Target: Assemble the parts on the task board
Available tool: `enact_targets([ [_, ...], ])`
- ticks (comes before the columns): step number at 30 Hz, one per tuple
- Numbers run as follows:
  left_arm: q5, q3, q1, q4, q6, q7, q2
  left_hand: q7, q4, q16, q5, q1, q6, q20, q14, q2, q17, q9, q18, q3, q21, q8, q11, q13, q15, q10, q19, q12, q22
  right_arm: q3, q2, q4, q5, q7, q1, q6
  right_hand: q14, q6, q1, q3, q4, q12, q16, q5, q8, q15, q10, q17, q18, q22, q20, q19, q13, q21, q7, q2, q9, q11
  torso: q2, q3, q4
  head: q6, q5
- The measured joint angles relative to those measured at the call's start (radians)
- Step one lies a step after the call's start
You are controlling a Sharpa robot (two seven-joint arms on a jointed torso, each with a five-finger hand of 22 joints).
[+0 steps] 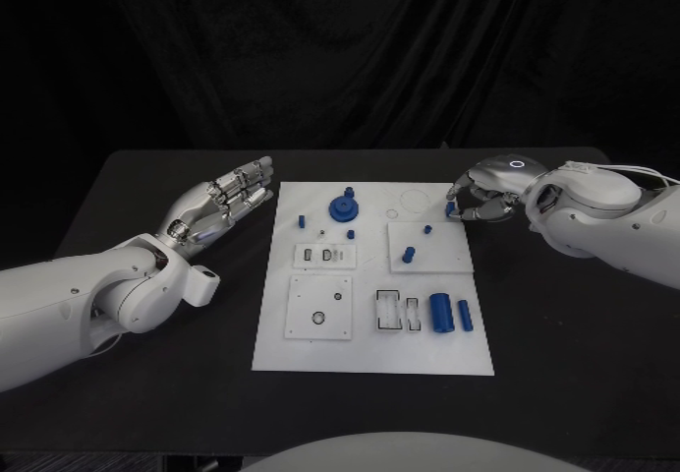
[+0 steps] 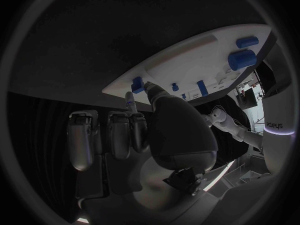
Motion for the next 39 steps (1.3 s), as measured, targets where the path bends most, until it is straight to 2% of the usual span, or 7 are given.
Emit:
enact_targets([
  [5, 0.0, 0.0, 0.0, -0.001, 0.001, 0.0, 0.0, 0.0, 0.0, 0.0, 0.0, 0.0, 0.0, 0.0, 0.0, 0.0, 0.0, 0.0, 0.0, 0.0, 0.0, 0.0, 0.003, 0.0, 0.0, -0.003, 0.0, 0.0, 0.0, 0.0, 0.006, -0.004, 0.0, -0.001, -0.001, 0.007, 0.0, 0.0, 0.01, 0.004, -0.004, 0.0, 0.0, 0.037, 0.0, 0.0, 0.004, 0.0, 0.0, 0.0, 0.0, 0.0, 0.0, 0.0, 0.0, 0.0, 0.01, 0.004, 0.0, -0.0002, 0.0, -0.001, 0.0],
  [13, 0.0, 0.0, 0.0, -0.002, 0.002, 0.0, 0.0, 0.0, 0.0, 0.0, 0.0, 0.0, 0.0, 0.0, 0.0, 0.0, 0.0, 0.0, 0.0, 0.0, 0.0, 0.0, 0.004, 0.0, 0.0, -0.004, 0.0, 0.0, 0.0, 0.0, 0.012, -0.009, 0.0, -0.003, -0.005, 0.01, 0.0, 0.002, 0.012, 0.007, -0.007, 0.0, 0.0, 0.037, 0.005, 0.0, 0.004, 0.0, 0.0, 0.0, 0.0, 0.0, 0.0, 0.0, 0.001, 0.002, 0.019, 0.004, 0.0, -0.0002, -0.0001, -0.002, 0.0],
  [16, 0.0, 0.0, 0.0, -0.002, 0.002, 0.0, 0.0, 0.0, 0.0, 0.0, 0.0, 0.0, 0.0, 0.0, 0.0, 0.0, 0.0, 0.0, 0.0, 0.0, 0.0, 0.0, 0.004, 0.0, 0.0, -0.004, 0.0, 0.0, 0.0, 0.0, 0.014, -0.01, 0.0, -0.003, -0.005, 0.01, 0.0, 0.024, 0.017, 0.013, -0.013, 0.0, 0.0, 0.037, 0.022, 0.0, 0.004, 0.0, 0.0, 0.0, 0.0, 0.0, 0.0, 0.0, 0.005, 0.007, 0.036, 0.004, 0.0, -0.0002, 0.0, -0.003, 0.0],
  [25, 0.0, 0.0, 0.0, -0.005, 0.004, 0.0, 0.0, 0.0, 0.0, 0.0, 0.0, 0.0, 0.0, 0.0, 0.004, 0.0, 0.0, 0.0, 0.0, 0.0, 0.0, 0.0, 0.004, 0.0, 0.004, -0.004, 0.0, 0.0, 0.0, 0.0, 0.02, -0.015, 0.0, -0.007, -0.006, 0.009, 0.0, 0.044, 0.023, 0.019, -0.019, 0.0, 0.0, 0.037, 0.049, 0.0, 0.004, 0.0, 0.0, 0.0, 0.0, 0.0, 0.0, 0.0, -0.001, 0.012, 0.072, 0.004, 0.0, -0.0002, 0.0, -0.005, 0.001],
  [30, 0.0, 0.0, 0.0, -0.007, 0.006, 0.0, 0.0, 0.0, 0.0, 0.0, 0.0, 0.0, 0.0, 0.0, 0.003, 0.0, 0.0, 0.0, 0.0, 0.0, 0.0, 0.0, 0.004, 0.0, 0.004, -0.004, 0.0, 0.0, 0.0, 0.0, 0.022, -0.018, 0.0, -0.009, -0.006, 0.003, 0.0, 0.054, 0.043, 0.027, -0.036, 0.0, 0.0, 0.037, 0.078, 0.0, 0.004, 0.0, 0.0, 0.0, 0.0, 0.0, 0.0, 0.0, -0.001, 0.024, 0.103, 0.004, 0.0, -0.0003, 0.0, -0.006, 0.003],
  [36, 0.0, 0.0, 0.0, -0.009, 0.007, 0.0, 0.002, 0.0, 0.0, 0.0, 0.0, 0.0, 0.0, 0.0, 0.0, 0.0, 0.0, 0.0, 0.0, 0.0, 0.0, 0.0, 0.004, 0.0, 0.007, -0.004, 0.0, 0.0, 0.0, 0.0, 0.025, -0.021, 0.0, -0.012, -0.007, -0.012, 0.0, 0.058, 0.06, 0.037, -0.054, 0.0, 0.0, 0.037, 0.096, 0.0, 0.004, 0.0, 0.0, 0.0, 0.0, 0.0, 0.0, 0.0, -0.004, 0.039, 0.127, 0.004, 0.0, -0.0003, 0.0, -0.008, 0.003],
  [39, 0.0, 0.0, 0.0, -0.011, 0.008, 0.0, 0.003, 0.0, 0.0, 0.0, 0.0, 0.0, 0.0, 0.0, 0.0, 0.0, 0.0, 0.0, 0.0, 0.0, 0.0, 0.0, 0.004, 0.0, 0.007, -0.004, 0.0, 0.0, 0.0, 0.0, 0.025, -0.02, 0.0, -0.011, -0.007, -0.022, 0.0, 0.065, 0.073, 0.044, -0.07, 0.0, 0.0, 0.063, 0.111, 0.0, 0.004, 0.0, 0.0, 0.0, 0.0, 0.0, 0.0, 0.0, -0.005, 0.039, 0.145, 0.004, 0.0, -0.0005, 0.0, -0.008, 0.004],
])
